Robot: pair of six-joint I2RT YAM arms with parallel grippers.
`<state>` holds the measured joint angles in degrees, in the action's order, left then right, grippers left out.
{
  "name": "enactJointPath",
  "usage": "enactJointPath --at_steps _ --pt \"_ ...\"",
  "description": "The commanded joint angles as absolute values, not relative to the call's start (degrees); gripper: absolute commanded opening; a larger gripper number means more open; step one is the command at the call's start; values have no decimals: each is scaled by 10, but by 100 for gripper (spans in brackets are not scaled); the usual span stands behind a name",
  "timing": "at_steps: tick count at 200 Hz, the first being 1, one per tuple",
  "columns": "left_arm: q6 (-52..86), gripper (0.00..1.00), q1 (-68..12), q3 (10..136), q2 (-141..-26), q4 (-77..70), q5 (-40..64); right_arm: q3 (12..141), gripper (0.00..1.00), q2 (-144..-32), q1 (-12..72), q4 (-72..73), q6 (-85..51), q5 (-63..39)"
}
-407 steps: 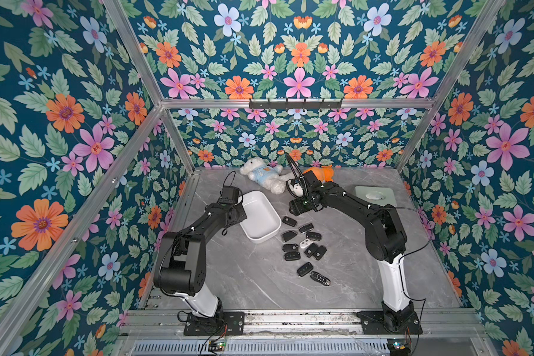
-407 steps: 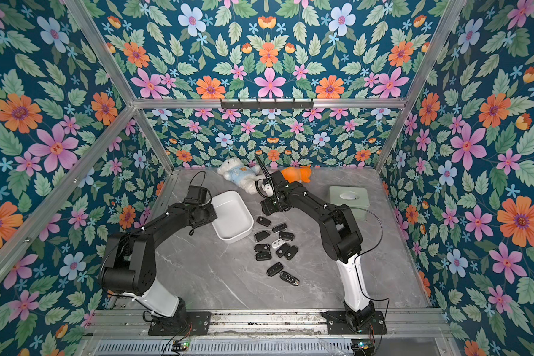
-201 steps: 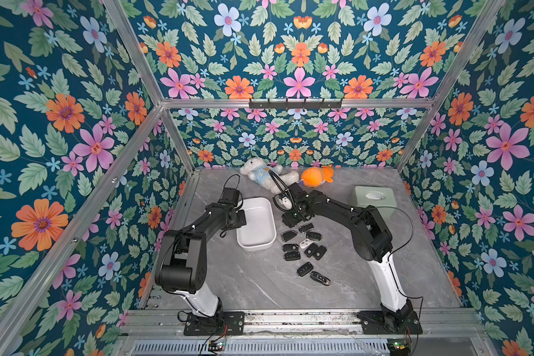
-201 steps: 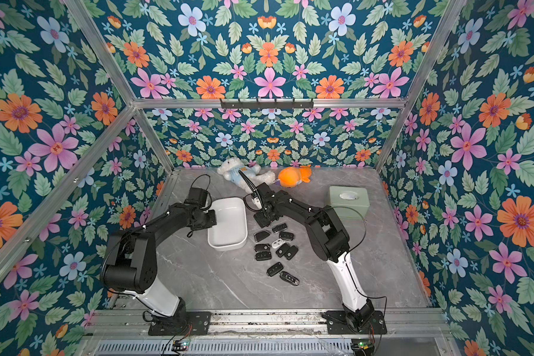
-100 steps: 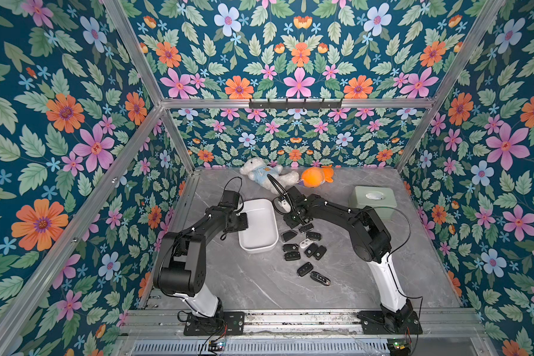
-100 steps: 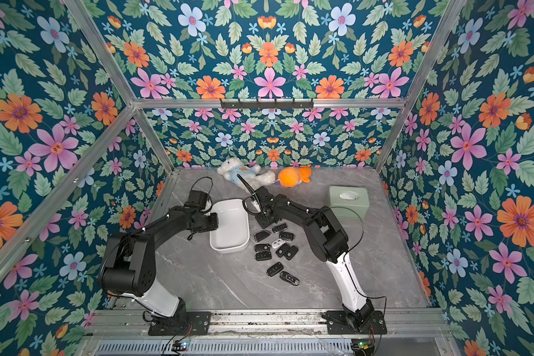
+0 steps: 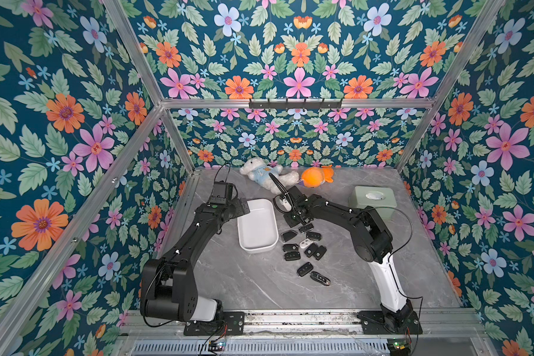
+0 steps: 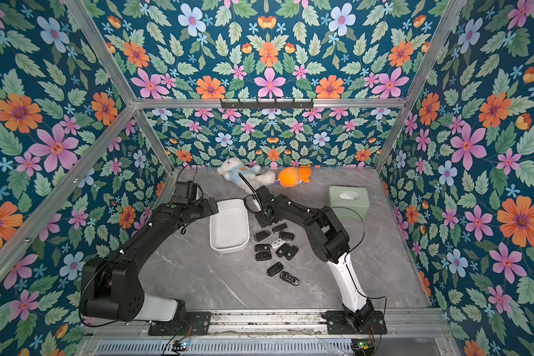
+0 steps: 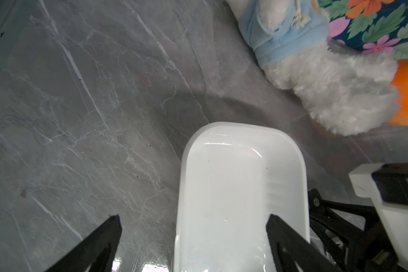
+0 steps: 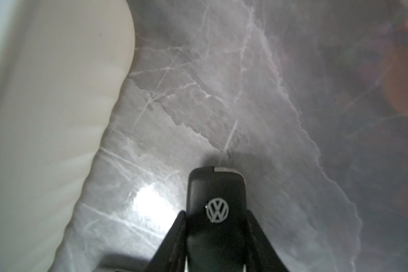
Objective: Place the car key into the storage box
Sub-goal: Pick up the car key from the center of the board, then place the car key in the storage box.
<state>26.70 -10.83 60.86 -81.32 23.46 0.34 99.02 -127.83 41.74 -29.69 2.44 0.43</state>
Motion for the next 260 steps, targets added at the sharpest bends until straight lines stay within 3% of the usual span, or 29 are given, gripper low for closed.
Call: enactJointPath --at_steps 1,59,96,180,260 --pt "328 100 -105 612 -811 206 -6 1010 27 -1258 412 -308 -11 5" --pt "349 100 -99 555 -785 133 -33 1086 27 -1244 412 -346 -101 7" --pt "349 100 -68 543 -776 134 27 1160 27 -1258 430 -371 -165 8" --pt "366 100 -40 473 -749 116 96 1260 28 -1336 501 -351 -255 43" --pt "349 100 -39 435 -668 156 68 1320 28 -1426 518 -342 -304 93"
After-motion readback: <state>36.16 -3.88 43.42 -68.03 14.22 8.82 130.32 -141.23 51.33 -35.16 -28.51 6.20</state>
